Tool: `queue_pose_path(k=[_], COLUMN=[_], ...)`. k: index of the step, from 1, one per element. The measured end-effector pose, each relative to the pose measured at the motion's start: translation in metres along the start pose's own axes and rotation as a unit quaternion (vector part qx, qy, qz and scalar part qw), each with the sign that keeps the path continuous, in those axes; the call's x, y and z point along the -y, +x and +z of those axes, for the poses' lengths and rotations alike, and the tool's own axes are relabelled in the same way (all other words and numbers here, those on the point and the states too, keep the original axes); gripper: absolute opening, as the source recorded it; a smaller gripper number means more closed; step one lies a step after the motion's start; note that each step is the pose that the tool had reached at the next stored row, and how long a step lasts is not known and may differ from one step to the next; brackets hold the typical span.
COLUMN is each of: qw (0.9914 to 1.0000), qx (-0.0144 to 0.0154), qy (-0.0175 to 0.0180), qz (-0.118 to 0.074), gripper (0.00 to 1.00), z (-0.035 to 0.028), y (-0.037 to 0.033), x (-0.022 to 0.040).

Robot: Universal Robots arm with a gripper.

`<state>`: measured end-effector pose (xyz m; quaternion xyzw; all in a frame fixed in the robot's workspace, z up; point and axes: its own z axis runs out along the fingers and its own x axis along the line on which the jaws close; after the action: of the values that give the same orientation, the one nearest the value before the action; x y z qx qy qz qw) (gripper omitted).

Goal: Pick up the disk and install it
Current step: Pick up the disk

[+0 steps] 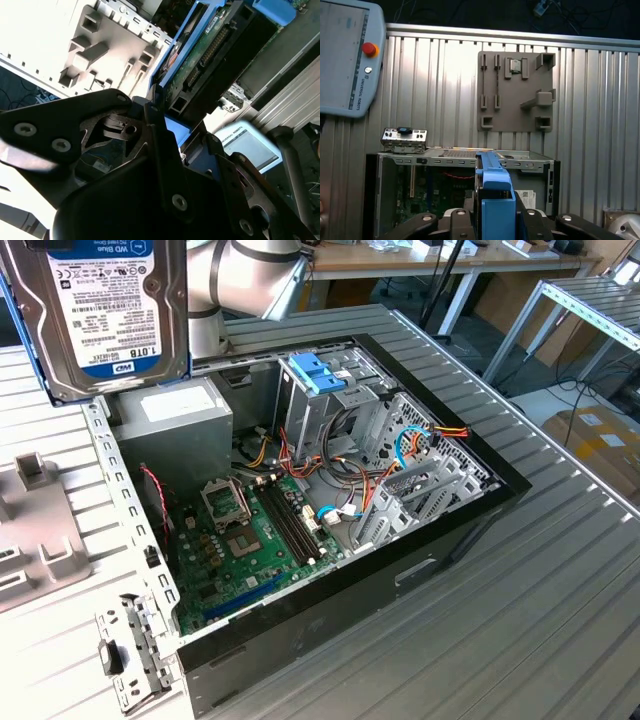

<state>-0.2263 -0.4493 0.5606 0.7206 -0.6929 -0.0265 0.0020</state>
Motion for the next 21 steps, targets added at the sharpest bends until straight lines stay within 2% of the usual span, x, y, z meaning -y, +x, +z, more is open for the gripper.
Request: queue_pose_path(k=[4,18,21], qw=[1.00000,1.00000,1.00000], qx=[0.0000,0.0000,0.0000], qy=[0.0000,0.0000,0.0000], qz=[0.000,0.000,0.000], gripper=[0.37,0.37,0.37], z=[0.0007,0.0025,0.0031], y=[0.0073,0.0222,0.0278], x=[0.0005,0.0023,0.0029])
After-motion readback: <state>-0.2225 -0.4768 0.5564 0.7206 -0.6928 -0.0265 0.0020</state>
